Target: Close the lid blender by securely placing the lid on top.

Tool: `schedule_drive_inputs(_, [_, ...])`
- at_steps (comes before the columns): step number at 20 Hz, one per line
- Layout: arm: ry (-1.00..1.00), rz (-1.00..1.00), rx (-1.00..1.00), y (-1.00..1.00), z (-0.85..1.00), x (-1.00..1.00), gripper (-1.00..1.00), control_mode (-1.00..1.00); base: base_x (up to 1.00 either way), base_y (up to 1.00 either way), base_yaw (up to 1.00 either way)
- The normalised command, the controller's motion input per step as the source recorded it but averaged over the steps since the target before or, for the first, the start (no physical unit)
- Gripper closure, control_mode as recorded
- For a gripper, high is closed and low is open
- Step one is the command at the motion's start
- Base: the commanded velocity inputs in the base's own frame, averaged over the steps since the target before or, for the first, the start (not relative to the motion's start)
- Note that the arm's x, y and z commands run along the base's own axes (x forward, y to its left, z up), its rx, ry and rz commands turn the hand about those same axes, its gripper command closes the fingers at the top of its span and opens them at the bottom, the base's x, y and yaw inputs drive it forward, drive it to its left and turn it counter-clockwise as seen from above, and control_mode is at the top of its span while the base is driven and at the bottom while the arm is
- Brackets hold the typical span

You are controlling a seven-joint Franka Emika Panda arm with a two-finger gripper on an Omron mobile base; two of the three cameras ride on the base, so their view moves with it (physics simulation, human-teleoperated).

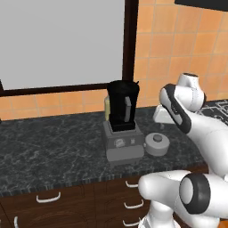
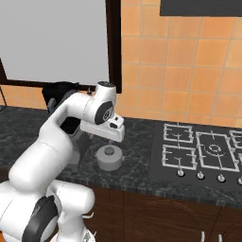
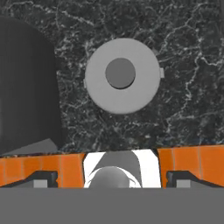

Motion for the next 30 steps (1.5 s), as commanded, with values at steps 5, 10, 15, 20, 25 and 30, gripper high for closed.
schedule_drive_inputs(5, [0.16, 0.01, -0.03, 0.05, -0.39, 0.35, -1.0, -1.0, 0.0, 0.0, 0.0])
schedule_drive_inputs(10, [0.07, 0.12, -0.04, 0.0, -0.52, 0.25, -1.0, -1.0, 0.0, 0.0, 0.0])
schedule_drive_inputs(15, [0.0, 0.02, -0.01, 0.01, -0.27, 0.19, -1.0, -1.0, 0.0, 0.0, 0.0])
schedule_drive_inputs(20, [0.0, 0.0, 0.0, 0.0, -0.34, 0.16, -1.0, -1.0, 0.0, 0.0, 0.0])
schedule_drive_inputs(25, [0.0, 0.0, 0.0, 0.0, -0.23, 0.19, -1.0, -1.0, 0.0, 0.0, 0.0])
schedule_drive_inputs(30, [0.0, 0.0, 0.0, 0.0, -0.2, 0.18, -1.0, -1.0, 0.0, 0.0, 0.0])
